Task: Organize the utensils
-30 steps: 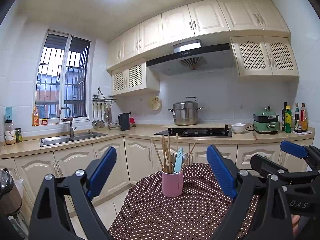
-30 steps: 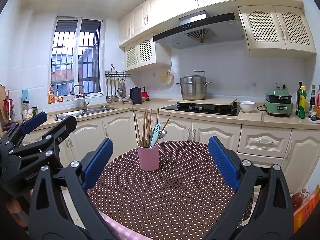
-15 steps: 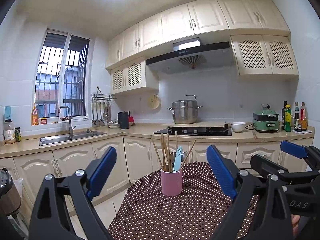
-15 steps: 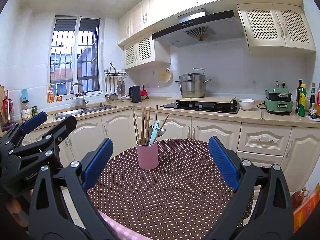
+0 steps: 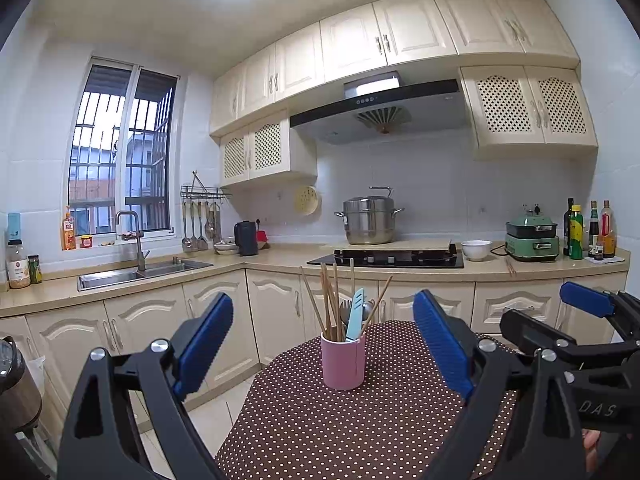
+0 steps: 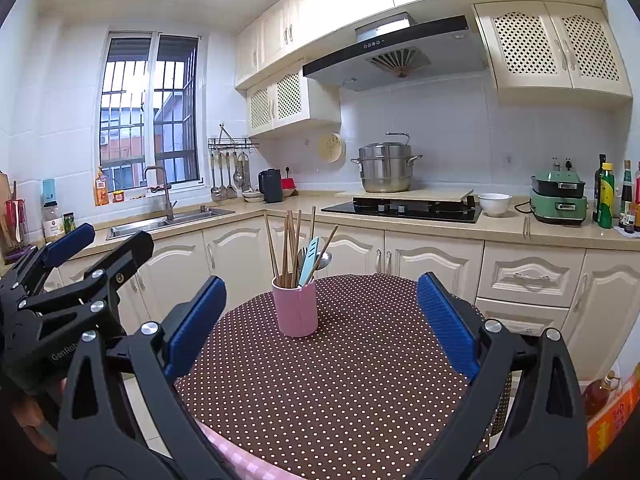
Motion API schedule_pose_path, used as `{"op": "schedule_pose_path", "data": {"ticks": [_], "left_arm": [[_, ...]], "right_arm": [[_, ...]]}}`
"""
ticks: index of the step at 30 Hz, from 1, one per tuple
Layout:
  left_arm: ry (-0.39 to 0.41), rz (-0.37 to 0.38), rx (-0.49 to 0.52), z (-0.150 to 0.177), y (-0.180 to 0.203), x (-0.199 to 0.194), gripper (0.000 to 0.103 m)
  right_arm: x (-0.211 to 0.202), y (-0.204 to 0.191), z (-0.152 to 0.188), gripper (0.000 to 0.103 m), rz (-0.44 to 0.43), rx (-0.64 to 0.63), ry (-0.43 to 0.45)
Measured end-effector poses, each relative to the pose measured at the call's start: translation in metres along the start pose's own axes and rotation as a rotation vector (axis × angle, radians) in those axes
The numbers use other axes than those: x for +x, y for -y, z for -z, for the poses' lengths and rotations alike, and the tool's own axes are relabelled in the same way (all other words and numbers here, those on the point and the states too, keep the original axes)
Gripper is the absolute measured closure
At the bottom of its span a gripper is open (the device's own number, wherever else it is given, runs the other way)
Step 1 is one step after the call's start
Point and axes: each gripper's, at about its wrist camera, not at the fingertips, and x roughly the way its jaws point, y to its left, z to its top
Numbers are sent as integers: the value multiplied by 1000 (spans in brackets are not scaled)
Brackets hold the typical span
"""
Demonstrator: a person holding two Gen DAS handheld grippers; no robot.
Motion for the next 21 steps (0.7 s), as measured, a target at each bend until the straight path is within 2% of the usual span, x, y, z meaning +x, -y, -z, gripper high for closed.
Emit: {"op": "schedule_pose_path", "data": {"ticks": [21], "left_arm": [[-24,2,3,7,1,13,13]], "right_arm": [[11,1,9,9,3,13,-27]]}}
